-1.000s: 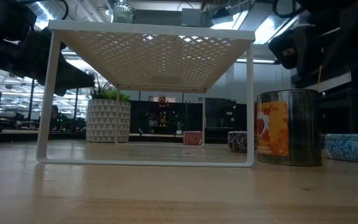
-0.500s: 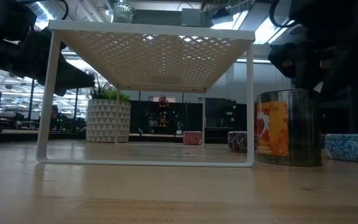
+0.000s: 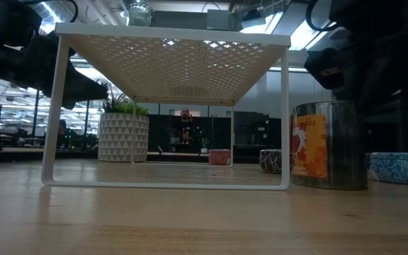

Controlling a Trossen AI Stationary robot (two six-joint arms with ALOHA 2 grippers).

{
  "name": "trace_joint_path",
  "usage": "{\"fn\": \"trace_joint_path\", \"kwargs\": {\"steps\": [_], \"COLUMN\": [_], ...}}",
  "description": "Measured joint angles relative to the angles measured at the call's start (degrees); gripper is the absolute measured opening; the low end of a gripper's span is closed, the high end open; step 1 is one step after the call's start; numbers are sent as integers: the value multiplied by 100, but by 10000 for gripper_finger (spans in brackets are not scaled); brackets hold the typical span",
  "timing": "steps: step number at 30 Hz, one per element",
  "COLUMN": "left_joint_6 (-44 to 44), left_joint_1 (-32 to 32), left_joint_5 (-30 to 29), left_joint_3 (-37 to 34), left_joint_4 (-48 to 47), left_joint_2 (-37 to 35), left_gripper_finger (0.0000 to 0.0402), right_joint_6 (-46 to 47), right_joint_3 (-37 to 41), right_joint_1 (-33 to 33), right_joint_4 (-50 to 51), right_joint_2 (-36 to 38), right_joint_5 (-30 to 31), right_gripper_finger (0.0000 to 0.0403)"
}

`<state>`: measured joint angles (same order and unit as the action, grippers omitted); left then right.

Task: Pick & Place candle stick holders
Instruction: Align the orange scented candle with the other orange scented candle on the shelf

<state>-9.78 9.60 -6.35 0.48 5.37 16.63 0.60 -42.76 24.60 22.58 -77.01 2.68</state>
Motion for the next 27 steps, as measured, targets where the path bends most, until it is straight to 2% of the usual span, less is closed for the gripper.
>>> {"fn": "trace_joint_path", "kwargs": {"steps": [6,18,27], "left_joint_6": [0,0,0], "left_joint_1": [-1,0,0], "left_joint_5": [0,0,0], "left_joint_3": [0,-1,1], "left_joint_4": [0,-1,-1], "left_joint_2": [-1,-1,-1], "left_gripper_finger": [107,107,107], "right_joint_6": [4,917,987], "right_joint_3": [2,11,45], "right_joint_1": [0,-3,-2], "right_joint_4": [-5,-58,52], "right_joint_2": [0,-4,204], "right_joint_5": [11,15,-232], "right_gripper_finger": [7,2,1]}}
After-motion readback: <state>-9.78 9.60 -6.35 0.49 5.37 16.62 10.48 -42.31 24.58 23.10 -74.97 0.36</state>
